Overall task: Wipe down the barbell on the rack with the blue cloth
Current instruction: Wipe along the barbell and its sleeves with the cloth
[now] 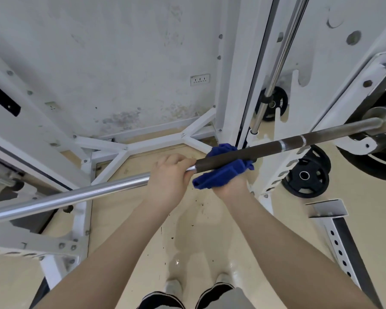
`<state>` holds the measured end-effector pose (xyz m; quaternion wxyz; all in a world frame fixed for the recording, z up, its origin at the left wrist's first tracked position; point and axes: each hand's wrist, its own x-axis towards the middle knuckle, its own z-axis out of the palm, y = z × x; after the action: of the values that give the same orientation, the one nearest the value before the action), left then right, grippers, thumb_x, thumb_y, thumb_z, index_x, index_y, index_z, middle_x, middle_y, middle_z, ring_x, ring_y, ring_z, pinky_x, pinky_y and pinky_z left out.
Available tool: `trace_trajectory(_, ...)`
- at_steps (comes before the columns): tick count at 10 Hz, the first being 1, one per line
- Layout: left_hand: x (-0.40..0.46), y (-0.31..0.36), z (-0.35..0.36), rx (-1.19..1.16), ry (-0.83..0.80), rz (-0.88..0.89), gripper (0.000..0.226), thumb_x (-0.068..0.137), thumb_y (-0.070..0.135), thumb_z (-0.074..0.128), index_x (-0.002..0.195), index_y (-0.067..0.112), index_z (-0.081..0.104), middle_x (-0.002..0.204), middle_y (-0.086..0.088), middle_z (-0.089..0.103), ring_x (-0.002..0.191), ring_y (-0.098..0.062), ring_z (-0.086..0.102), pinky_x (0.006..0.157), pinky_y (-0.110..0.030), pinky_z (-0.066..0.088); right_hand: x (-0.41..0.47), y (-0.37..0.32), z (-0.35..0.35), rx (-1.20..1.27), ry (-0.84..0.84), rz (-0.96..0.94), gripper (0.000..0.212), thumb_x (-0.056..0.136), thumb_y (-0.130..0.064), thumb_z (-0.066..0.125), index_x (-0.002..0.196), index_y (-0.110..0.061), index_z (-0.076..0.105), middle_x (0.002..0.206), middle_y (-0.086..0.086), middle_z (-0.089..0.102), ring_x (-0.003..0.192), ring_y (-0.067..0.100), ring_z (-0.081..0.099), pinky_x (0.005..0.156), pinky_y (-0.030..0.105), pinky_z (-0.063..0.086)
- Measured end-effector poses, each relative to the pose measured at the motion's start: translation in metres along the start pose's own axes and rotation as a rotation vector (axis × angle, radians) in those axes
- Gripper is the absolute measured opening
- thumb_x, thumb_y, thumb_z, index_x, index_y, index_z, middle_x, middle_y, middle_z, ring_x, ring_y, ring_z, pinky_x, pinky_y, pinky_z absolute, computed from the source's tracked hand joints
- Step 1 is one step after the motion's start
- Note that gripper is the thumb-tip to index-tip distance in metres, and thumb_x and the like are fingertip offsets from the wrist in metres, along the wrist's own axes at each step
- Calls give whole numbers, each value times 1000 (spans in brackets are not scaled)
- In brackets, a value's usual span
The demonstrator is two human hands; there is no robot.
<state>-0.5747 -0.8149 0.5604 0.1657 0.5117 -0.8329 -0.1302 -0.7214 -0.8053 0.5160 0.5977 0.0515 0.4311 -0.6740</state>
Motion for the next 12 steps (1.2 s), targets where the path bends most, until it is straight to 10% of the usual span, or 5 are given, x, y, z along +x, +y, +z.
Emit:
trace_trajectory(1,-3,-4,-3,14,-16,42,32,81,14,51,107,14,70,99,-10,69,90,-38,59,80,-44,46,-9,15,6,-155,-222,-162,11,83,-27,51,82,-18,46,80,-2,57,76,15,56,80,30,44)
trace_trajectory(3,-13,-10,-12,-82,-22,189,40,86,12,32,108,4,64,104,-13,66,99,-35,58,90,-35,43,-34,27,1,-677,-128,59,32,102,-16,34,78,-10,54,74,8,56,66,18,53,60,23,46)
trace_trajectory(7,-62,-47,-13,-332,-285,182,45,96,27,45,139,20,35,139,4,44,124,-11,41,96,-14,27,-66,42,-18,-635,-309,12,21,99,-19,41,96,-8,59,92,9,63,85,20,59,77,30,50)
trace_trajectory(9,-76,-56,-18,-760,-328,47,53,87,23,61,127,46,35,117,23,53,104,9,53,86,-9,46,-80,43,-1,-874,-527,-17,27,86,-32,59,105,-13,65,101,7,70,96,22,66,86,33,52)
trace_trajectory(12,-113,-65,-8,-940,-391,-270,25,77,25,67,101,20,63,94,-7,69,87,-24,66,81,-39,53,-84,35,4,-1523,-842,83,11,95,-13,52,105,-10,56,97,3,61,87,15,59,76,28,50)
